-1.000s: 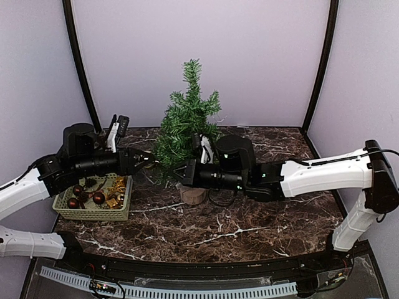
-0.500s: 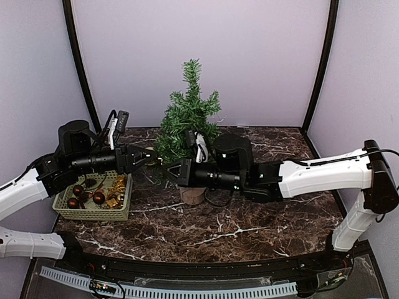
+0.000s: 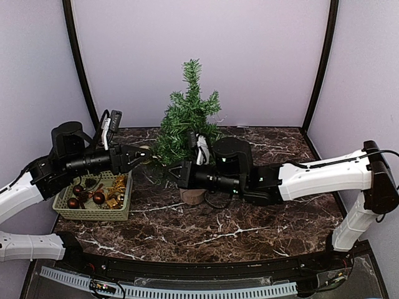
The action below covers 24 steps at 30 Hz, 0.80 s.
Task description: Decorate the small christmas tree
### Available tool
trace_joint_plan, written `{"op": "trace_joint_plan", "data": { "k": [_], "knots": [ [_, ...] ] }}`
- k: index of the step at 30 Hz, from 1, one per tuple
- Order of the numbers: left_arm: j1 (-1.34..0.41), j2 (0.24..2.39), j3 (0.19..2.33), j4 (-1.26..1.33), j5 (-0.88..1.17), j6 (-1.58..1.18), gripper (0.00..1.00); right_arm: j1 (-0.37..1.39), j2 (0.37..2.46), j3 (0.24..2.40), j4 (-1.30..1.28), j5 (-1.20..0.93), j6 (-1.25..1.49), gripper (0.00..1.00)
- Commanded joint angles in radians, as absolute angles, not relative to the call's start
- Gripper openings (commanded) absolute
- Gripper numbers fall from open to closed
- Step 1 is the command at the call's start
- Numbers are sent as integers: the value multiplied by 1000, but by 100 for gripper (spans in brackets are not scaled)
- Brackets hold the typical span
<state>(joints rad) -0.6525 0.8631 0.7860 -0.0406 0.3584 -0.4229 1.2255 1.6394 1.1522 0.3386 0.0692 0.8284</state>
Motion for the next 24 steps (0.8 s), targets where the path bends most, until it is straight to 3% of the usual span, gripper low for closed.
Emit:
{"op": "trace_joint_plan", "data": {
  "k": [1, 24],
  "knots": [
    [-649, 868, 784, -70, 356, -424, 42, 1236, 1614, 1146, 379, 105, 838, 0],
    [-648, 947, 824, -78, 352, -423, 42, 1234, 1637, 1174, 315, 136, 880, 0]
  ]
}}
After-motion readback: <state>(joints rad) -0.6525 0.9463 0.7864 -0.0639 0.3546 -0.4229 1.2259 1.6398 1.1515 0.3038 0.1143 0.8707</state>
